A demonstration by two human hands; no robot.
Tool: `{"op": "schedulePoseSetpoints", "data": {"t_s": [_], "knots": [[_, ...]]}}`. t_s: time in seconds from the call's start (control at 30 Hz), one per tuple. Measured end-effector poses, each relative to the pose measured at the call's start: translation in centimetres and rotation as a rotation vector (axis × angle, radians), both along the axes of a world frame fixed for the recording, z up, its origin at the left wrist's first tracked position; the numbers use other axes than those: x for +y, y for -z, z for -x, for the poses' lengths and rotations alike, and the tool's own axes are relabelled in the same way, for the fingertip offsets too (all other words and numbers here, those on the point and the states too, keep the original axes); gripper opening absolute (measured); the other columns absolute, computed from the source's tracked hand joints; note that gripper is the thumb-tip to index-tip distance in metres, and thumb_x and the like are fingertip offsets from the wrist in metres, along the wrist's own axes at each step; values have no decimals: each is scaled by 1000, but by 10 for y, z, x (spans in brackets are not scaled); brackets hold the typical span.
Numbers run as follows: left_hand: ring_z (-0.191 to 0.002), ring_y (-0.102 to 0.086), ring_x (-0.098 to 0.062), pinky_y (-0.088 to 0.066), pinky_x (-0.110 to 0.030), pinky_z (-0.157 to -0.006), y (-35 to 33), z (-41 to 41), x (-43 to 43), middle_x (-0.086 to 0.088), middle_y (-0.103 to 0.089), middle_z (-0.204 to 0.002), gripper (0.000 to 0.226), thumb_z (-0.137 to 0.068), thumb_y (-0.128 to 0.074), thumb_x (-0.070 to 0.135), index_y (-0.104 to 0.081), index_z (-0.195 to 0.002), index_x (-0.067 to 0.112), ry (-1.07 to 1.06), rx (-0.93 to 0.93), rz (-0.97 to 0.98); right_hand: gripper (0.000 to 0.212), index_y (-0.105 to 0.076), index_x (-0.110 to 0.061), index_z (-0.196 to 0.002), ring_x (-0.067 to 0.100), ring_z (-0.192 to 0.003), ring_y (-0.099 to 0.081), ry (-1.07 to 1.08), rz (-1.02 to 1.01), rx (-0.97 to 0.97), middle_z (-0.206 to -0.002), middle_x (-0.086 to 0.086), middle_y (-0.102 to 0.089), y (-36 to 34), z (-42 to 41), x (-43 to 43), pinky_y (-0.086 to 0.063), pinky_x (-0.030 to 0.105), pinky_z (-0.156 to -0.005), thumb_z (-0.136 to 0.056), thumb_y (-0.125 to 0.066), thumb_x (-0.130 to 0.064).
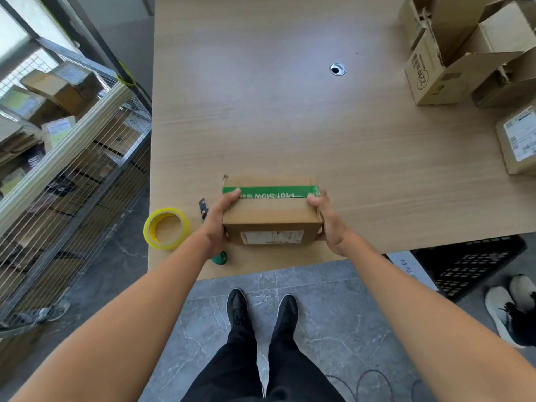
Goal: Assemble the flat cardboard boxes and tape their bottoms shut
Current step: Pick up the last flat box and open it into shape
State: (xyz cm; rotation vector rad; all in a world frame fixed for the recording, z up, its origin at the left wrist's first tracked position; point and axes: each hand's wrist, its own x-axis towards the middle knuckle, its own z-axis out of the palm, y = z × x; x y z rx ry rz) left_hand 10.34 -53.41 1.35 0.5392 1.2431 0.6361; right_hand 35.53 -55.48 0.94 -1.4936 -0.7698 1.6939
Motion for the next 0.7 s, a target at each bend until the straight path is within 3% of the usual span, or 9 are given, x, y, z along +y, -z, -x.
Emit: {"op": "schedulePoseSetpoints", "data": {"t_s": [0.07, 0.17, 0.27, 0.37, 0.43, 0.47, 0.53, 0.6, 0.7], "knots": [[-80, -72, -16, -54, -24, -59, 9, 0, -11, -1, -75, -96, 44, -77, -68, 59, -77, -105, 25, -56, 3, -26, 57, -49, -22, -130, 11, -88, -68, 29, -70, 1, -112, 5, -61, 7, 0, -11, -56, 28, -66, -79, -59, -47], [-92, -70, -15, -55, -27, -63, 9, -3, -11, -1, -72, -114, 58, -83, -68, 56, -62, -130, 23, -73, 59, -121, 51, -49, -23, -136, 14, -100, -59, 38, -127, -61, -114, 4, -59, 8, -5, -12, -47, 30, -87, -88, -55, -36], [-99, -70, -18, -56, -33, -66, 1, -3, 2, -2, -68, -124, 43, -86, -68, 52, -59, -126, 35, -17, 162, -213, 54, -48, -28, -142, 13, -103, -58, -16, -128, -131, -117, 2, -59, 9, -12, -8, -45, 35, -95, -91, -55, -41], [-121, -57, -9, -48, -28, -93, -7, -5, 13, 9, -53, -138, 49, -87, -64, 56, -47, -133, 52, 11, 306, -337, 61, -41, -31, -150, -4, -106, -58, -94, -179, -272, -124, -5, -59, 9, -17, -7, -45, 30, -101, -93, -54, -47], [-129, -48, -14, -41, -32, -106, -5, -11, 13, 5, -46, -144, 57, -91, -60, 55, -37, -142, 47, 44, 483, -429, 64, -32, -34, -155, -18, -113, -51, -171, -232, -384, -136, -4, -56, 2, -19, -3, -44, 26, -103, -97, -54, -47], [-127, -46, -16, -40, -35, -107, -3, -15, 10, 2, -47, -143, 56, -95, -58, 51, -35, -145, 42, 32, 554, -450, 64, -28, -33, -157, -15, -124, -46, -208, -297, -475, -144, -2, -51, -2, -20, 0, -42, 26, -107, -100, -55, -42], [-123, -42, -14, -37, -32, -104, -2, -22, 6, -1, -46, -142, 54, -99, -56, 43, -33, -147, 36, -14, 636, -475, 61, -26, -28, -158, 10, -143, -37, -252, -549, -762, -155, 2, -40, -9, -17, 7, -35, 35, -116, -103, -51, -32], [-124, -45, -15, -38, -32, -104, -3, -27, 5, -1, -47, -143, 53, -101, -56, 38, -33, -148, 29, -52, 653, -512, 57, -30, -26, -157, 23, -151, -25, -345, -733, -1009, -160, 3, -34, -19, -3, 14, -22, 42, -123, -102, -41, -37], [-114, -56, -19, -48, -41, -100, -9, -36, 9, -4, -52, -135, 51, -102, -55, 33, -33, -147, 23, -77, 621, -494, 63, -21, -38, -159, 20, -157, -4, -666, -666, -1295, -169, 0, -17, -24, 25, 19, 5, 49, -126, -100, -17, -60]]}}
